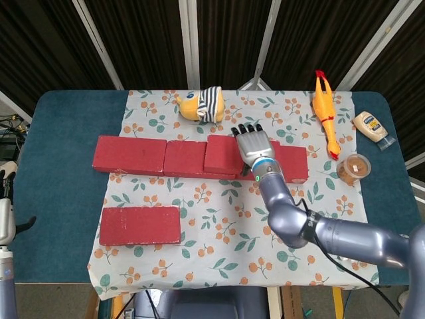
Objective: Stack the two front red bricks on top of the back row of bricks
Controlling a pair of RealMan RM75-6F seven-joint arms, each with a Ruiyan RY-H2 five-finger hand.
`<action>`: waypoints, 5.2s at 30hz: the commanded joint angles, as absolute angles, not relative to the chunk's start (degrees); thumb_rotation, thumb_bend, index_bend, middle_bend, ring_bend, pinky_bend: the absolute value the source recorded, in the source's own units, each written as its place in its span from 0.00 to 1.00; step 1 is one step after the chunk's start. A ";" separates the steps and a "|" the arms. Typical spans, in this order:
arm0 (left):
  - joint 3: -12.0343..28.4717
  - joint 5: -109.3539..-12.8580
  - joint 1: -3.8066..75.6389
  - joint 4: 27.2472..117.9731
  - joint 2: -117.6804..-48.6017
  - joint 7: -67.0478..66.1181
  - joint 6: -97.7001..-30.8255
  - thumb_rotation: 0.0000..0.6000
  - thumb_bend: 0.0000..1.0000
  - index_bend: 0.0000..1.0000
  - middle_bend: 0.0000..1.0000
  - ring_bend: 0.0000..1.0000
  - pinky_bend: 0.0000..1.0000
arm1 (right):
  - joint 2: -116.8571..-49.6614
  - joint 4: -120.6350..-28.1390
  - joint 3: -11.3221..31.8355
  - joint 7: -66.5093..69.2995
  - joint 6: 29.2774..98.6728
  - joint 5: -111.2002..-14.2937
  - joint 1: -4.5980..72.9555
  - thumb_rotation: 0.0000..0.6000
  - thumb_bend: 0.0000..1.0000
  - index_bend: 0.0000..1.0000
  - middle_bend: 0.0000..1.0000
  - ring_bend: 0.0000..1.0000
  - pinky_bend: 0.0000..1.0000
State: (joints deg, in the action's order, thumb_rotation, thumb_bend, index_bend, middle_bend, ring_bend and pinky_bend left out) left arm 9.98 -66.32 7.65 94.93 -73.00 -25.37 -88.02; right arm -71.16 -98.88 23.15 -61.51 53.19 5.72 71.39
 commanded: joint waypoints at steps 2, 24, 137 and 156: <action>9.50 -67.53 7.48 95.34 -72.55 -24.25 -88.00 1.00 0.00 0.04 0.01 0.00 0.08 | -61.06 -116.34 20.52 -49.55 64.97 -13.31 58.16 1.00 0.10 0.00 0.00 0.00 0.00; 0.75 -86.43 5.15 99.73 -69.22 -15.62 -90.40 1.00 0.00 0.03 0.00 0.00 0.08 | -51.46 -111.84 0.81 -1.41 85.40 -77.56 11.99 1.00 0.10 0.00 0.00 0.00 0.00; 2.27 -45.94 33.59 110.11 -87.42 -55.58 -71.91 1.00 0.00 0.20 0.30 0.17 0.22 | -61.51 -97.08 2.77 2.64 81.57 -79.29 3.42 1.00 0.10 0.00 0.00 0.00 0.00; 17.26 -23.12 48.14 119.20 -67.75 -56.54 -58.16 1.00 0.00 0.29 0.38 0.22 0.24 | -62.89 -96.68 3.95 -0.78 79.16 -76.30 4.30 1.00 0.10 0.00 0.00 0.00 0.00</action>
